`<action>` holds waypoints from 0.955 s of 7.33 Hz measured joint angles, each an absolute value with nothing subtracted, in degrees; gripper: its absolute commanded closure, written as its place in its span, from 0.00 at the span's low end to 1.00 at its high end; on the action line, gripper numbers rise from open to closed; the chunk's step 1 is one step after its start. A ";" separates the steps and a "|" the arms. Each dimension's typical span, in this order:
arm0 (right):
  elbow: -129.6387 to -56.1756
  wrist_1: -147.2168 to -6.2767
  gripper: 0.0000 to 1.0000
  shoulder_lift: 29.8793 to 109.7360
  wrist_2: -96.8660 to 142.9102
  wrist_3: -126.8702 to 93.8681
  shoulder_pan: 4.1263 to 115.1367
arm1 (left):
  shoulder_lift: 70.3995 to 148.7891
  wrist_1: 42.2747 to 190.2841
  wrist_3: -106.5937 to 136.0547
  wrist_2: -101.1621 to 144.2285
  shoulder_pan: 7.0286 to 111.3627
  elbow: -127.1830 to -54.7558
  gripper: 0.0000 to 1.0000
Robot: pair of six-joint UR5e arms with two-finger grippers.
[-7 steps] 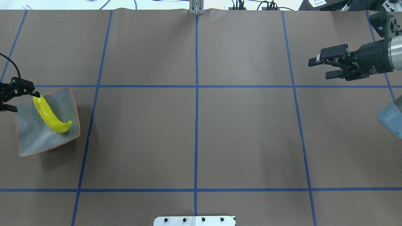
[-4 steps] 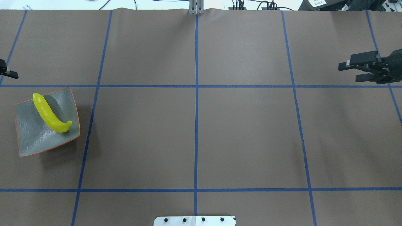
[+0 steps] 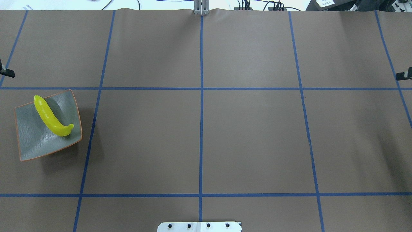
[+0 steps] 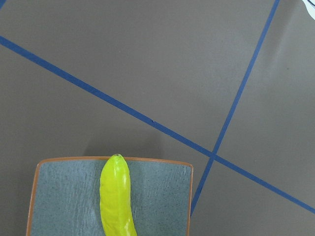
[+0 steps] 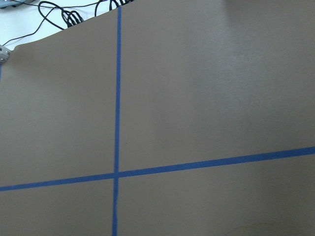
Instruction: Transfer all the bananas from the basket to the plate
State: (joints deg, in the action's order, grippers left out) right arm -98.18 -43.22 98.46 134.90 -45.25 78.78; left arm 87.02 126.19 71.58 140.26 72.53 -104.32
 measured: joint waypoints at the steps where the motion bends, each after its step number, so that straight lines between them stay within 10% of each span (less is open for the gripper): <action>1: -97.42 -48.57 0.00 99.10 135.71 -35.87 82.26 | 86.97 126.08 67.45 140.03 73.10 -103.81 0.01; 7: -97.13 -73.21 0.00 103.39 133.97 2.27 90.72 | 81.33 125.96 38.79 133.64 79.67 -99.99 0.01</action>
State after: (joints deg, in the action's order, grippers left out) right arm -97.13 -73.21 103.39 133.97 2.27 90.72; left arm 81.33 125.96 38.79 133.64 79.67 -99.99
